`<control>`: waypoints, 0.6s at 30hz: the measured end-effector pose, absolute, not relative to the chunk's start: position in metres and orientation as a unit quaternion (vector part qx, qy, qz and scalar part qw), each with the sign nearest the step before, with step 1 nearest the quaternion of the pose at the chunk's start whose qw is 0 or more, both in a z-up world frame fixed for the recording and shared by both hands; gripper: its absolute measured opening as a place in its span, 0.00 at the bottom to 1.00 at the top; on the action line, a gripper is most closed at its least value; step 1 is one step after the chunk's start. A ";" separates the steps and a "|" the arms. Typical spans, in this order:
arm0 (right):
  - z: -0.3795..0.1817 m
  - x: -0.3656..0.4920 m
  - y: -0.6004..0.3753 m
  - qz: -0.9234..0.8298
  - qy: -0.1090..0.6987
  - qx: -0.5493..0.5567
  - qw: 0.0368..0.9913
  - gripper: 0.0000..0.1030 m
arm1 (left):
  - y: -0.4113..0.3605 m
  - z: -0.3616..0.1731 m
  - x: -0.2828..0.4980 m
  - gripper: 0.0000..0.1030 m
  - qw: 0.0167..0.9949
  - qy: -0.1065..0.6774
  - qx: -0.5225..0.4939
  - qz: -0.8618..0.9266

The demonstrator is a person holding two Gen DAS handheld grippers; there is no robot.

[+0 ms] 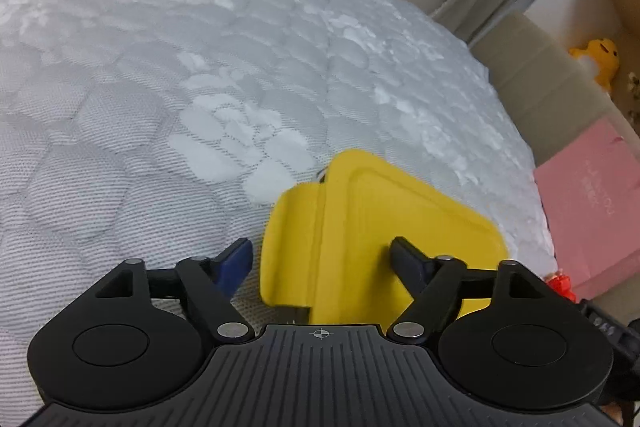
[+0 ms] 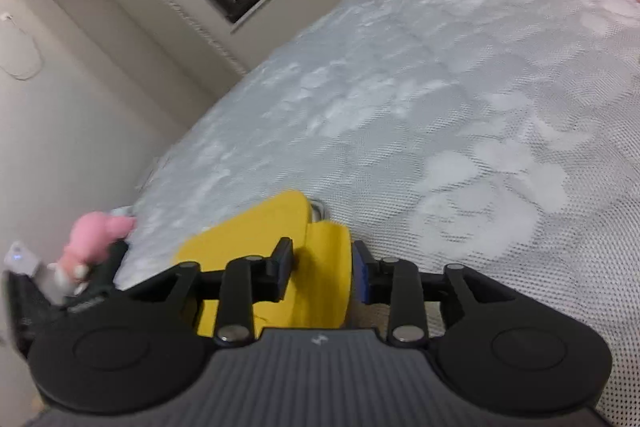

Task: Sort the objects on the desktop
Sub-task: 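Press the yellow lid down onto the container rim with the right gripper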

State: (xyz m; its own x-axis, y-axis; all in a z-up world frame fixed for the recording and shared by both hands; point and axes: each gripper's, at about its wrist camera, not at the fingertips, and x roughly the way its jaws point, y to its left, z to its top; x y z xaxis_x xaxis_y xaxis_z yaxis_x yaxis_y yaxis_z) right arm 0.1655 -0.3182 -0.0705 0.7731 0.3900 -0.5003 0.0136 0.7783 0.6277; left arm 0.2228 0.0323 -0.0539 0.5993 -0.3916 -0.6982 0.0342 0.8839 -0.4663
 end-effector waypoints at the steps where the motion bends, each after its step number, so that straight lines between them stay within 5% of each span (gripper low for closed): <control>1: -0.073 0.164 -0.319 0.103 0.310 0.318 0.890 0.35 | 0.030 -0.052 0.226 0.78 0.873 0.427 -0.201 -0.122; 9: -0.064 0.161 -0.320 0.040 0.301 0.271 0.913 0.35 | 0.032 -0.046 0.243 0.79 0.880 0.418 -0.189 -0.124; 12: -0.053 0.140 -0.323 0.037 0.277 0.266 0.923 0.36 | 0.057 -0.023 0.220 0.90 0.894 0.383 -0.213 -0.093; 18: -0.021 0.145 -0.279 0.105 0.282 0.224 0.927 0.36 | 0.050 0.001 0.203 0.87 0.851 0.418 -0.253 -0.193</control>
